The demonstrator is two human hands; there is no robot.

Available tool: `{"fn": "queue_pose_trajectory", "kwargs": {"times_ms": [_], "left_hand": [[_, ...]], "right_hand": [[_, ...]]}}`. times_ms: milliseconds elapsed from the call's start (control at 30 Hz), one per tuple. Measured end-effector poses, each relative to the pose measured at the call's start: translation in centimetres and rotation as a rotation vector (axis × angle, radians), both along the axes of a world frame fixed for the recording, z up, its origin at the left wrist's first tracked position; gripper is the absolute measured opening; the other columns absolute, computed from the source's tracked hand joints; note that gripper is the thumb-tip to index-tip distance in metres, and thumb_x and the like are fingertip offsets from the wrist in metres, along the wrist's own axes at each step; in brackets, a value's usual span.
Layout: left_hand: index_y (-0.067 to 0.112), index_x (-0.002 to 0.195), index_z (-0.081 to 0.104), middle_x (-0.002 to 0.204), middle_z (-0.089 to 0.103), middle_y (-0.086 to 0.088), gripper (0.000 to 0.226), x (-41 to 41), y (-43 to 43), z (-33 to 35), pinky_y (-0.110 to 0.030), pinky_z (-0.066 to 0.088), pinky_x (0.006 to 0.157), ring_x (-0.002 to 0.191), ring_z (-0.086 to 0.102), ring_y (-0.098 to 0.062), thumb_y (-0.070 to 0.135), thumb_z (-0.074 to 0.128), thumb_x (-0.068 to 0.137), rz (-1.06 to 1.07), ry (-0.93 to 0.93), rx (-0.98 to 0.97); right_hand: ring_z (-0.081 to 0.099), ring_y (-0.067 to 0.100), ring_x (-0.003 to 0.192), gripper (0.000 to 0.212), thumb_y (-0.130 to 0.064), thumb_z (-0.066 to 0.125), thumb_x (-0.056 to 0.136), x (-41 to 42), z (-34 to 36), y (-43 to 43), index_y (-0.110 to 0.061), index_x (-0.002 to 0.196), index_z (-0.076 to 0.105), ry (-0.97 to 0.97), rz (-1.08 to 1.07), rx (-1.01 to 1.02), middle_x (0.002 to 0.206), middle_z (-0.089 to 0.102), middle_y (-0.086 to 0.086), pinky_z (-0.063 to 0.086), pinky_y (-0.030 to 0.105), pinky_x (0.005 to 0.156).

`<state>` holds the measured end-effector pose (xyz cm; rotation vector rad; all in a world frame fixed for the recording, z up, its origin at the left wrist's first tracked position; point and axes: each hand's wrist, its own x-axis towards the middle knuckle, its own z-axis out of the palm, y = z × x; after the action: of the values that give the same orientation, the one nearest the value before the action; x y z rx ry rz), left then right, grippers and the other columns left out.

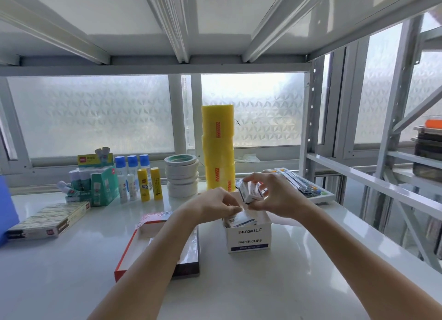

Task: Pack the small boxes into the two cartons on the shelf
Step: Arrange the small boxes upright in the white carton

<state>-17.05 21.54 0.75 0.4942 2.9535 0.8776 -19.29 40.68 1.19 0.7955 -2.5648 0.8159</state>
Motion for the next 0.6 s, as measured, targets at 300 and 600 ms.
{"fn": "queue_pose_trajectory", "kwargs": {"times_ms": [300,600], "left_hand": [[0.013,0.117,0.065,0.106,0.070,-0.006,0.034,-0.7,0.3,-0.5,-0.043,0.054,0.094,0.097,0.067,-0.019,0.026,0.064,0.086,0.140,0.234,0.362],[0.006,0.111,0.067,0.097,0.074,-0.012,0.062,-0.9,-1.0,-1.0,-0.039,0.056,0.084,0.085,0.068,-0.018,0.038,0.083,0.060,-0.017,0.124,0.445]], "right_hand": [[0.062,0.016,0.103,0.060,-0.013,0.073,0.065,0.2,0.0,-0.1,-0.029,0.121,0.060,-0.156,0.173,-0.103,0.116,0.064,-0.004,0.052,0.038,0.096],[0.063,0.016,0.106,0.050,-0.004,0.068,0.080,1.1,-0.3,-0.7,-0.024,0.124,0.058,-0.274,0.280,-0.215,0.113,0.060,0.008,0.055,0.020,0.085]]}}
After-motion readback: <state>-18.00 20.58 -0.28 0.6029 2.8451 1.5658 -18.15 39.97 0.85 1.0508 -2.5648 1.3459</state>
